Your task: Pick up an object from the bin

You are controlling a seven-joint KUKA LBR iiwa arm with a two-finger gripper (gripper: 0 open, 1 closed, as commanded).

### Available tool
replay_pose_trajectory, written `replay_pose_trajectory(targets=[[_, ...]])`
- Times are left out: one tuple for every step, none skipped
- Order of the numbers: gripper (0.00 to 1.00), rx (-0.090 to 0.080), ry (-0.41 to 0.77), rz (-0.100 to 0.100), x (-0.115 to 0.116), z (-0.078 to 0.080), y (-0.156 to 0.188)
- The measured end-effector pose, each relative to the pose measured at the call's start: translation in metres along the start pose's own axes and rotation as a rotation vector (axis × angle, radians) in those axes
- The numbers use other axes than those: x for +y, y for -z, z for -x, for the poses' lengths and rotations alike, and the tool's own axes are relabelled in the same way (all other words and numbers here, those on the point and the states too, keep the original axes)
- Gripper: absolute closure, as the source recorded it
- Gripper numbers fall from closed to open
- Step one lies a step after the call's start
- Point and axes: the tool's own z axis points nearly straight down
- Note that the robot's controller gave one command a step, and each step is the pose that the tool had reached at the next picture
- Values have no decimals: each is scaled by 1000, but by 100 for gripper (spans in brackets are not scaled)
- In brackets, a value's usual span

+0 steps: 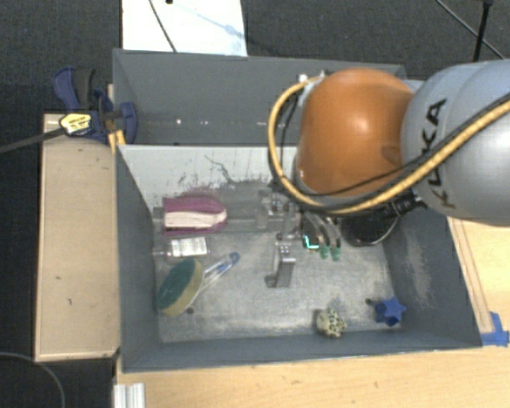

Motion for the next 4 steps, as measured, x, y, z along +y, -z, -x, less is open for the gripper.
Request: replay_pose_trajectory(targets=[[0,0,147,0,57,5,-106],[100,-6,137,1,56,7,-102],[0,-6,134,1,56,7,-102],[0,-13,129,2,90,48,-175]])
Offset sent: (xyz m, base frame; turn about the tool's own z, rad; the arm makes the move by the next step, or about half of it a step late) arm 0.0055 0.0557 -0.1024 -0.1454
